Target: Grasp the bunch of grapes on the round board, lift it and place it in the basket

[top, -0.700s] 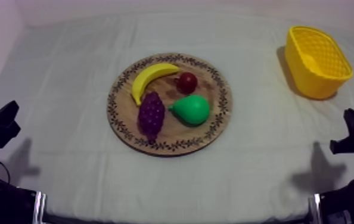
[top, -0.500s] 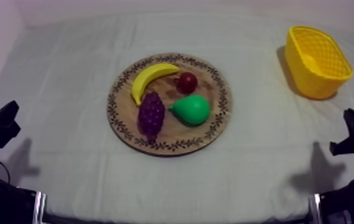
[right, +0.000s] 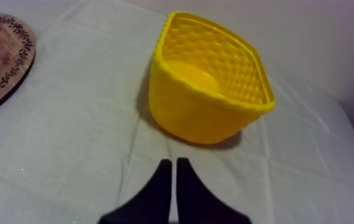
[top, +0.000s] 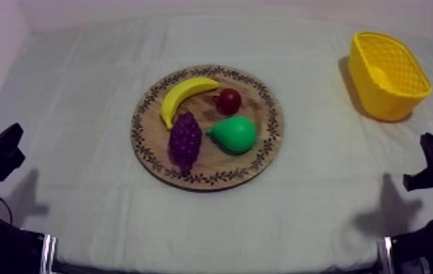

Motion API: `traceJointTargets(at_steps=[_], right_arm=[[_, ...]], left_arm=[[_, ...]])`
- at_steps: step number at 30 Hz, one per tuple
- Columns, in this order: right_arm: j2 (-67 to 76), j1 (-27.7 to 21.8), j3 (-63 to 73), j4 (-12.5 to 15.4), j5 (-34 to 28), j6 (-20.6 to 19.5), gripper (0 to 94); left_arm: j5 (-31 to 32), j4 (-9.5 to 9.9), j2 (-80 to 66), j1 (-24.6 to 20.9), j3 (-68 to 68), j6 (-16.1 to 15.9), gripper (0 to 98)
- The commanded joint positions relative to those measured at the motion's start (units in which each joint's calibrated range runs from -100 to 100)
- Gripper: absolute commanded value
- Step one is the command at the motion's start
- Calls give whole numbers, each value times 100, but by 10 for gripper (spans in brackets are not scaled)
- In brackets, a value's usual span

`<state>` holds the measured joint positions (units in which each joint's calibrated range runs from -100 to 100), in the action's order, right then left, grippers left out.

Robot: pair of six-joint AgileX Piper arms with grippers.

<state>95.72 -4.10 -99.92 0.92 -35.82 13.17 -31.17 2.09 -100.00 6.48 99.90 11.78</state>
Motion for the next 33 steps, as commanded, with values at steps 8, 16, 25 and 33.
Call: traceJointTargets(at_steps=[8,16,25,33], right_arm=[[-487,40,468,-138,263,-23,4],[-1808,439,1767,-175,275,-60,4],[-3482,1271,3887,-460,-461,-514,4],[-4856,2026,6068,-548,-1752,-911,4]], left_arm=[[5,4,0,0,-2,1,1],[5,4,0,0,-2,1,1],[5,4,0,0,-2,1,1],[5,4,0,0,-2,1,1]])
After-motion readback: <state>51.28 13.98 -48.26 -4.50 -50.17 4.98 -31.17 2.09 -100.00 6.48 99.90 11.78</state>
